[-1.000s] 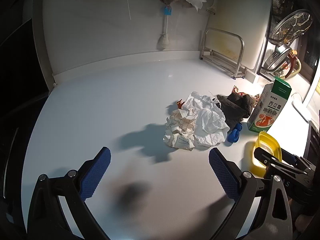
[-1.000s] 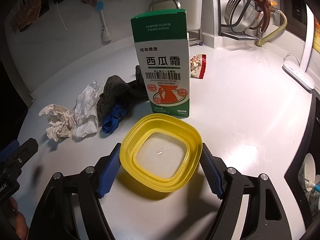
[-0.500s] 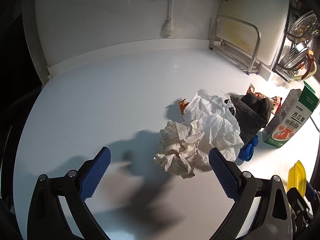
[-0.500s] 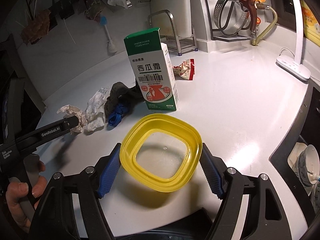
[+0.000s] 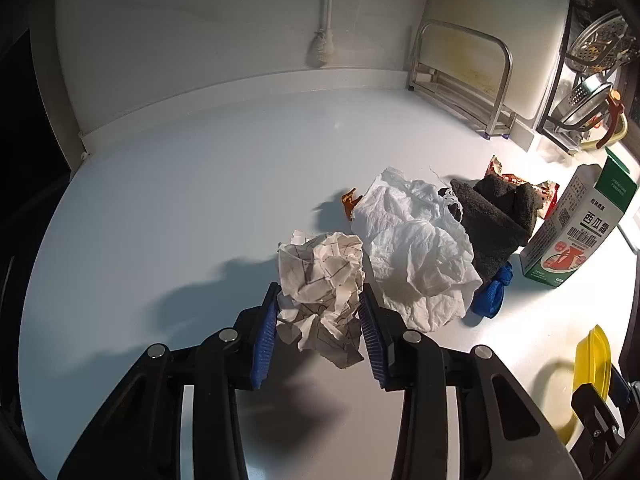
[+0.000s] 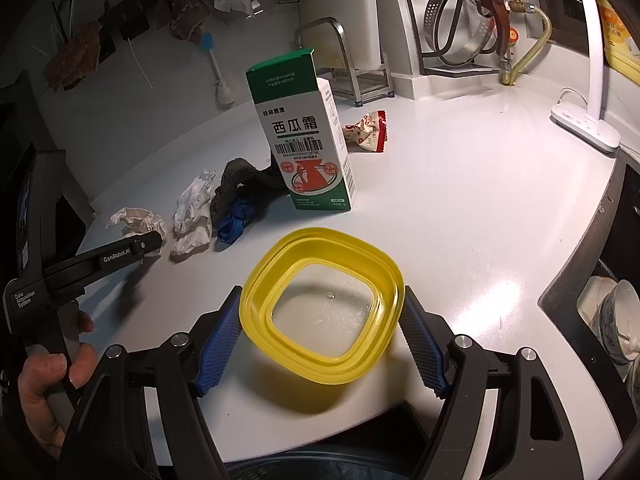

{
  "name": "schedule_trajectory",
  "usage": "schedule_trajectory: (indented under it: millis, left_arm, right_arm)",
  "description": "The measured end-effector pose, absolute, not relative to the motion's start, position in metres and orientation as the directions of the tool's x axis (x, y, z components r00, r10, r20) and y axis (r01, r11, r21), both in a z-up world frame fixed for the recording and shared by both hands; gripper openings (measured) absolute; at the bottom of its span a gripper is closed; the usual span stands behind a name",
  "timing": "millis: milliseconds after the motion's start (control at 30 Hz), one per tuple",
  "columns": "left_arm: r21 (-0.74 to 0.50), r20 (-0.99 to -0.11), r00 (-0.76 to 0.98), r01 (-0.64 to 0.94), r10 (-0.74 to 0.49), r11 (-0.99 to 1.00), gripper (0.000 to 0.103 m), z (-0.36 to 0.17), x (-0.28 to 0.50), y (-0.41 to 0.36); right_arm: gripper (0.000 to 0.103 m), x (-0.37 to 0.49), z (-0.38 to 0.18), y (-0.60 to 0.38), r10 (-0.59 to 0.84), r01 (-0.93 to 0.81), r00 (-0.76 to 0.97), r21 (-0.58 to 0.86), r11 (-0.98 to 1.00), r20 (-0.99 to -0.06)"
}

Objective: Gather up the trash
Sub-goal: 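Grasp the crumpled paper with the left tool while the right tool holds the yellow container, then carry the paper in the left tool and container in the right tool over the bin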

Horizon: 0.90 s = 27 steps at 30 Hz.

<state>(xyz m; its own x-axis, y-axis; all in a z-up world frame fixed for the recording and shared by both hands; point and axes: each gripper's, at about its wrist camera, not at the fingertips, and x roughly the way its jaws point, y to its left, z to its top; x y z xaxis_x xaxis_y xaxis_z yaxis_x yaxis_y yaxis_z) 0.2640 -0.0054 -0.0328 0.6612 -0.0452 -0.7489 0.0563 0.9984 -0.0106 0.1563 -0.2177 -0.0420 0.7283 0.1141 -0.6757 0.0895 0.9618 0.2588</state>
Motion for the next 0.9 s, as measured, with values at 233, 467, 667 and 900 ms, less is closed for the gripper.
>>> schedule_trajectory:
  millis: [233,467,667,900]
  left_arm:
    - [0.001,-0.707,0.705,0.082,-0.057,0.997,0.038,-0.011,0.225,0.000]
    - [0.018,-0.659,0.747,0.126,-0.083,0.992,0.038,0.014,0.171,-0.003]
    - [0.024,-0.645,0.755,0.172,-0.116,0.985,0.038,0.021,0.120,-0.010]
    - [0.030,-0.636,0.755,0.229,-0.158,0.973,0.038,0.012,0.062,-0.026]
  right_arm:
    - [0.073,0.129,-0.037,-0.213,0.107,0.097,0.733,0.260,0.961,-0.671]
    - [0.073,0.083,-0.026,-0.211,0.095,0.112,0.734,0.258,0.960,-0.673]
    - [0.073,0.036,-0.022,-0.215,0.093,0.133,0.740,0.280,0.951,-0.667]
    - [0.073,-0.018,-0.032,-0.219,0.057,0.170,0.736,0.267,0.949,-0.674]
